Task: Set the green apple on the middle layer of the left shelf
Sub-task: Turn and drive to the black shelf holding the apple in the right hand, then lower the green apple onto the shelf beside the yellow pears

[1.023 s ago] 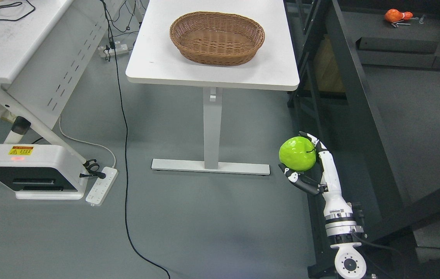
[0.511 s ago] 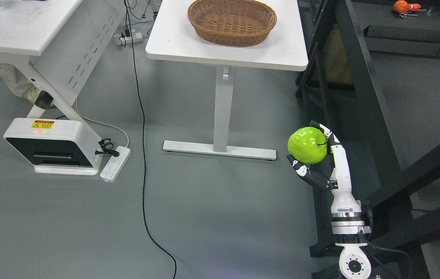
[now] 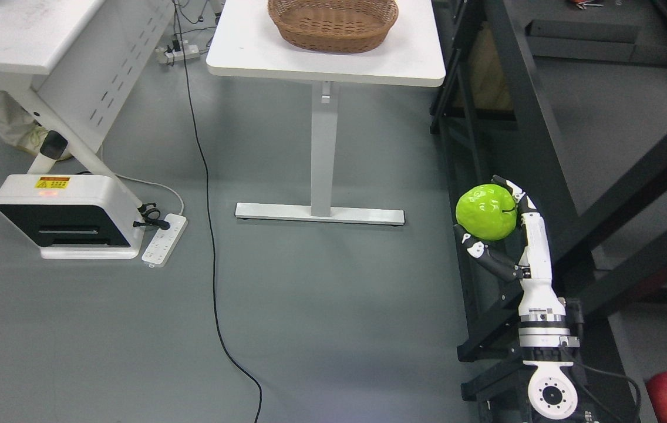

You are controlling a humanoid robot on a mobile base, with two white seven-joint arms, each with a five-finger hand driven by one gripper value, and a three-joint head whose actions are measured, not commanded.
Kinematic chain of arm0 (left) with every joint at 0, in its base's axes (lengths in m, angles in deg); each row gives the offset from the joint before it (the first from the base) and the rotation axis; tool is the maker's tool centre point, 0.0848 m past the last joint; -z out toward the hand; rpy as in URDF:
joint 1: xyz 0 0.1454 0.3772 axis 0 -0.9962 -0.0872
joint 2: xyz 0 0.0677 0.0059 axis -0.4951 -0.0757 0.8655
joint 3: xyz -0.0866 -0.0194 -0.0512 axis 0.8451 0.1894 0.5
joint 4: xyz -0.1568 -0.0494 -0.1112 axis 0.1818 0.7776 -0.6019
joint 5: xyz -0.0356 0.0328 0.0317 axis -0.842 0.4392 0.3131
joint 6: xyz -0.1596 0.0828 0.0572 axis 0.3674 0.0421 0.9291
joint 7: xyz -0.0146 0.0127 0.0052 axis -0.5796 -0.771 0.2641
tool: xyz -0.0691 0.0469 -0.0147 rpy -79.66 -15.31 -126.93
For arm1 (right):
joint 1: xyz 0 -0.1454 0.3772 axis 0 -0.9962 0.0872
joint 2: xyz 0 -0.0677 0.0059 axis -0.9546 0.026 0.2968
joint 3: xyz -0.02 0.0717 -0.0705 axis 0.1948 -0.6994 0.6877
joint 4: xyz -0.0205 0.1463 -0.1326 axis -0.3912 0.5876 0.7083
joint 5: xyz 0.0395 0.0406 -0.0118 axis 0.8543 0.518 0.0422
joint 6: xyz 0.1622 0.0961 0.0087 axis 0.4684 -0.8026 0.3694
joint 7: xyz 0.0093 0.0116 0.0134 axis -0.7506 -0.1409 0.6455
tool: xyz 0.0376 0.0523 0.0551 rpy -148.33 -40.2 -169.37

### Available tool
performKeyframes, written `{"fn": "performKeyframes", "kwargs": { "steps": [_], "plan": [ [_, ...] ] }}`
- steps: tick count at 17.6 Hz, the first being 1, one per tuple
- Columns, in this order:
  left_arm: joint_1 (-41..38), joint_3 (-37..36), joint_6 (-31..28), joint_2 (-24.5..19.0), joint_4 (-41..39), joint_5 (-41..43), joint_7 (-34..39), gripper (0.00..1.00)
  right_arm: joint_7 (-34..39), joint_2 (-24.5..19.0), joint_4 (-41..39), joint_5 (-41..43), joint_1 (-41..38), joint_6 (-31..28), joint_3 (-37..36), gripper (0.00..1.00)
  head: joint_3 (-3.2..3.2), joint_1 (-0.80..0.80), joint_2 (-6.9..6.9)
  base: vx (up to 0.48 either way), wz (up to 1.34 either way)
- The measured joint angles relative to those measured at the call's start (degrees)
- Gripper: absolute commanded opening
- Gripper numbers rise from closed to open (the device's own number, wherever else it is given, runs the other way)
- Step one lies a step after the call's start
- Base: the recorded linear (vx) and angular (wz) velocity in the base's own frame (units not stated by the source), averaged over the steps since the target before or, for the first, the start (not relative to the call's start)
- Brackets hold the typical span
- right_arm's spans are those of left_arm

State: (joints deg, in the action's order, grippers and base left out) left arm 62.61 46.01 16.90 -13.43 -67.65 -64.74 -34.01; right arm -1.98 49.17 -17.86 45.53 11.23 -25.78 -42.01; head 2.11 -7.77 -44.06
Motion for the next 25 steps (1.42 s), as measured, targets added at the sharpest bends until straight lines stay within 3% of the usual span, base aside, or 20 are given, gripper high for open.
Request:
{"fn": "performKeyframes", "kwargs": {
  "steps": [11,25],
  "plan": [
    [0.0,0.0,-0.19,0.0,0.0,0.0,0.0,1.0,0.09,0.0,-0.37,0.05,1.28,-0.35,-3.2,0.0,0.0,0.0,0.0,-0.08,-0.52],
    [0.02,0.0,-0.37,0.0,0.0,0.0,0.0,1.0,0.3,1.84,-0.49,0.01,2.95,-6.06,-7.22,0.0,0.0,0.0,0.0,-0.007,-0.89]
  ]
}}
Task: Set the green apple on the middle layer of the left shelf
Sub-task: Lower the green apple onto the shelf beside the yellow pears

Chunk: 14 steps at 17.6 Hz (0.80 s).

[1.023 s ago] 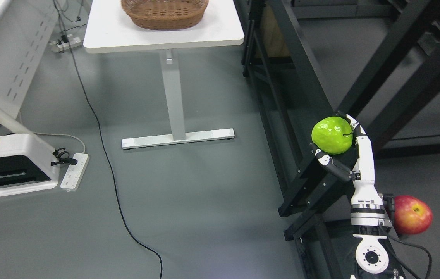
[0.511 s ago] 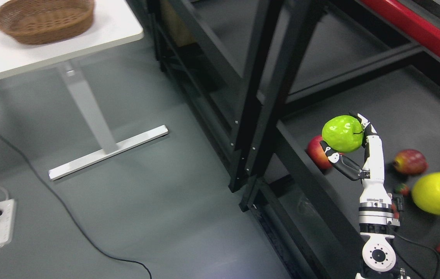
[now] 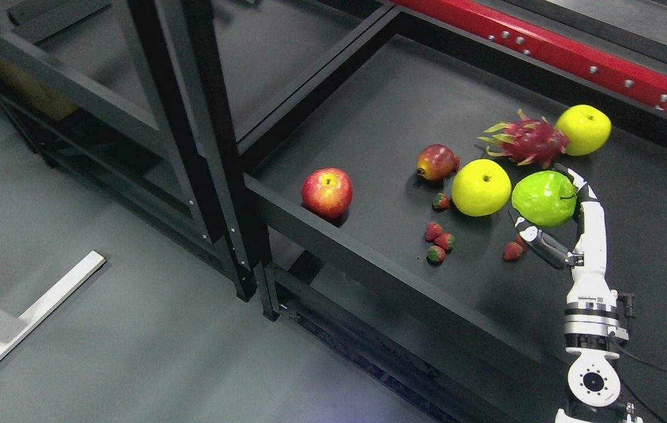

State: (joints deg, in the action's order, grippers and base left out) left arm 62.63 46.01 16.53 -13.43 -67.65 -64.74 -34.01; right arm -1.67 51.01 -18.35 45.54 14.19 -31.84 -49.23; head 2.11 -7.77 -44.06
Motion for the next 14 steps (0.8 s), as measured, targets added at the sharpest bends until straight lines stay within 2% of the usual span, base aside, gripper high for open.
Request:
{"fn": "performKeyframes", "kwargs": {
  "steps": [5,14],
  "plan": [
    [-0.03,0.0,0.09,0.0,0.0,0.0,0.0,1.0,2.14,1.0,0.47,-2.13,1.93,-4.74,-0.59,0.0,0.0,0.0,0.01,0.032,-0.32],
    [-0.02,0.0,0.15,0.0,0.01,0.0,0.0,1.0,5.5,2.66,9.17,-15.83,10.89,-11.92,3.14,0.0,0.0,0.0,0.02,0.024,-0.27]
  ]
}}
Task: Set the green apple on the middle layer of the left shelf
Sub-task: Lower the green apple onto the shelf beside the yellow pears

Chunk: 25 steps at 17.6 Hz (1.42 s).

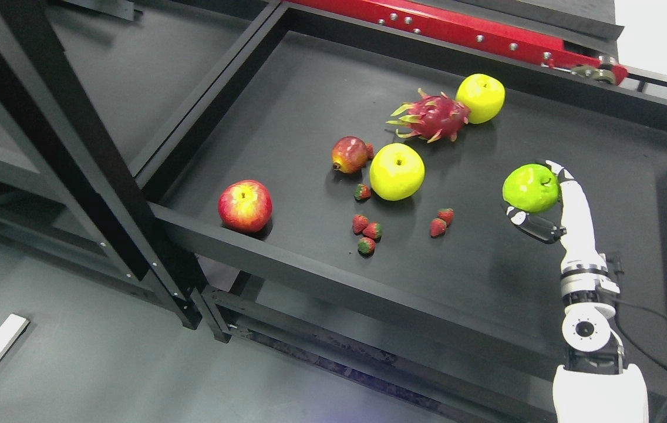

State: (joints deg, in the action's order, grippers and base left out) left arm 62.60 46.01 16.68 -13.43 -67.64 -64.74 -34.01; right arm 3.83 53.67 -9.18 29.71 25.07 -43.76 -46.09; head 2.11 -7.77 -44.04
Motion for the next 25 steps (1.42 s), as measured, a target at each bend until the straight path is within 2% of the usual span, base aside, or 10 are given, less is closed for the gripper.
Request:
{"fn": "performKeyframes", "kwargs": {
  "steps": [8,9,10,11,13,20,25],
  "plan": [
    [0.0,0.0,0.02,0.0,0.0,0.0,0.0,1.0,1.36,0.66,11.01,-7.04,9.32,-2.61,5.92,0.01,0.0,0.0,0.0,0.013,-0.1],
    [0.0,0.0,0.02,0.0,0.0,0.0,0.0,1.0,1.42,0.69,12.56,-7.4,10.53,-2.73,6.6,0.07,0.0,0.0,0.0,-0.004,0.01],
    [0.0,-0.01,0.02,0.0,0.0,0.0,0.0,1.0,1.45,0.73,14.41,-7.71,11.91,-2.83,7.37,0.3,0.0,0.0,0.0,-0.004,0.04],
    [0.0,-0.01,0.02,0.0,0.0,0.0,0.0,1.0,1.48,0.76,16.02,-7.9,12.94,-3.02,7.97,0.61,0.0,0.0,0.0,-0.004,0.04],
    [0.0,-0.01,0.04,0.0,0.0,0.0,0.0,1.0,1.72,0.77,19.04,-7.81,14.62,-3.69,8.91,1.0,0.0,0.0,0.0,0.001,0.01],
    [0.01,-0.01,0.05,0.0,0.0,0.0,0.0,1.0,1.03,0.83,25.25,-1.35,16.53,-4.46,9.23,1.0,0.0,0.0,0.0,0.0,0.0],
    [0.01,-0.01,0.06,0.0,0.0,0.0,0.0,1.0,0.84,-0.93,21.4,5.75,12.39,-1.63,7.45,1.0,0.0,0.0,0.0,0.0,0.0]
  ]
}}
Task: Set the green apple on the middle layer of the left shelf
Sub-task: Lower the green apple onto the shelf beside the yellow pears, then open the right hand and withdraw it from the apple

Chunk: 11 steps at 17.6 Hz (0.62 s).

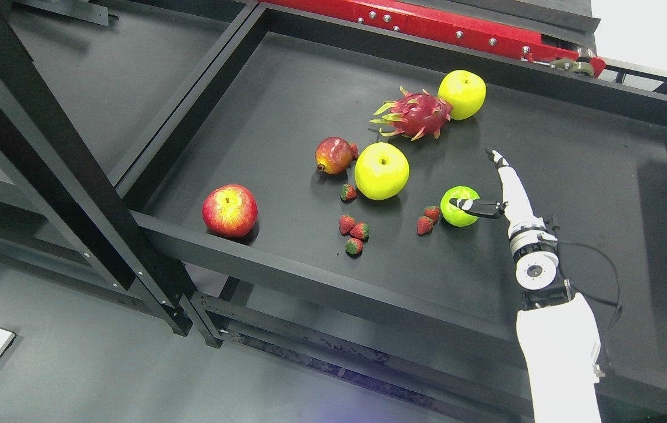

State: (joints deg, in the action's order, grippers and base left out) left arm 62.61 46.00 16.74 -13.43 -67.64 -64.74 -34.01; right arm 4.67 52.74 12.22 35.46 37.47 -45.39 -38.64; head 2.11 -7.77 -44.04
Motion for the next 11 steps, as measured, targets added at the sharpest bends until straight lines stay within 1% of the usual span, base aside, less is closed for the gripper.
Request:
{"fn": "performKeyframes", "kwargs": {
  "steps": [4,6,11],
  "plan": [
    [0.0,0.0,0.01,0.0,0.0,0.0,0.0,1.0,-0.84,-1.18,-6.61,6.13,-5.57,0.55,-1.36,1.0,0.0,0.0,0.0,0.0,0.0],
    [0.0,0.0,0.07,0.0,0.0,0.0,0.0,1.0,-1.75,-1.73,-11.73,10.54,-11.09,1.01,-2.01,1.0,0.0,0.0,0.0,0.0,0.0],
    [0.0,0.0,0.36,0.0,0.0,0.0,0.0,1.0,-2.51,-2.52,-19.56,17.11,-19.63,4.48,-2.71,1.0,0.0,0.0,0.0,0.0,0.0]
  ]
}}
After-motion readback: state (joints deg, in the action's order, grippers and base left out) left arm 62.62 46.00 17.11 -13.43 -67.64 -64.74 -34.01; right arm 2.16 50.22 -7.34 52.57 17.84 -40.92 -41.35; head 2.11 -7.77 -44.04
